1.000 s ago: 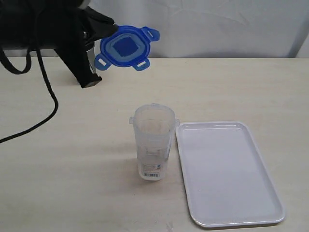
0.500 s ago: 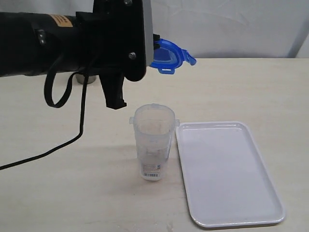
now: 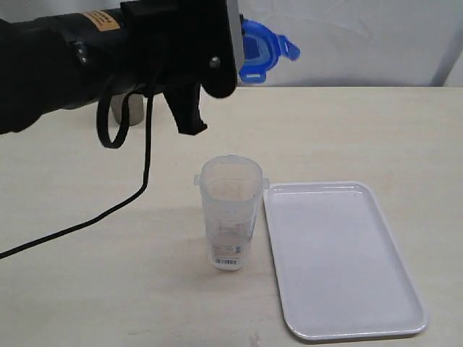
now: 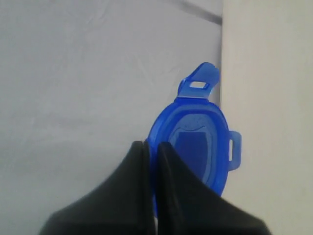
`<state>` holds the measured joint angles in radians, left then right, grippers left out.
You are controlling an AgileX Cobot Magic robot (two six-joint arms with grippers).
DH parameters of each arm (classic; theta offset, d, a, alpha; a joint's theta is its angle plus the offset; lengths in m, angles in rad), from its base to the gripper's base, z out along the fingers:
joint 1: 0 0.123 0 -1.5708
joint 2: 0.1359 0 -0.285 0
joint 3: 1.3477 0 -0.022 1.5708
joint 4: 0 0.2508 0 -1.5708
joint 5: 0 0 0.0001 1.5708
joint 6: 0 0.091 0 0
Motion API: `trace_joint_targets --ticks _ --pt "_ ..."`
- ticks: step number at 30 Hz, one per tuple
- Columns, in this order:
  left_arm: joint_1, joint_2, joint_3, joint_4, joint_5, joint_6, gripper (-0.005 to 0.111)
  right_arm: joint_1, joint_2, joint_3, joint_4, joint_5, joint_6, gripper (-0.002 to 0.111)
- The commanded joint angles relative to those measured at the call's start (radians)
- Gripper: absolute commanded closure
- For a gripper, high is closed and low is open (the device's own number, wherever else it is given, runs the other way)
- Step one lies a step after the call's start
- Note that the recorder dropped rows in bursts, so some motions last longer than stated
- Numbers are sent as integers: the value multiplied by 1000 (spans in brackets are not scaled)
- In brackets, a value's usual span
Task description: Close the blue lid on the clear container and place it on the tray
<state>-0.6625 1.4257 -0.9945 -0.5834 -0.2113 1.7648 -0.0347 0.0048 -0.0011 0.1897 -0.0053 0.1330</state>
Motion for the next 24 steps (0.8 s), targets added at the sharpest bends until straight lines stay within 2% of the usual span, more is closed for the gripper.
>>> trace_joint_targets --ticks 1,4,5,6,8,13,21,24 --pt "-2 37 -7 -159 -355 33 107 3 -5 1 -6 -15 -13 104" --pt "-2 77 -9 -373 -518 237 107 3 -5 1 -6 -15 -13 104" --pt "-2 96 -9 -426 -543 341 107 3 -5 1 -6 -15 -13 104" --pt "-2 111 -9 -439 -556 378 107 3 -5 1 -6 -15 -13 104" --pt "-2 137 -9 -456 -554 378 107 3 -5 1 -6 -15 -13 104" --pt "-38 142 -9 -449 -355 378 107 3 -5 1 -6 -15 -17 104" --pt "-159 142 -9 -637 -407 378 107 3 -5 1 -6 -15 -21 104" --pt "-204 142 -7 -637 -389 378 107 3 -5 1 -6 -15 -21 104"
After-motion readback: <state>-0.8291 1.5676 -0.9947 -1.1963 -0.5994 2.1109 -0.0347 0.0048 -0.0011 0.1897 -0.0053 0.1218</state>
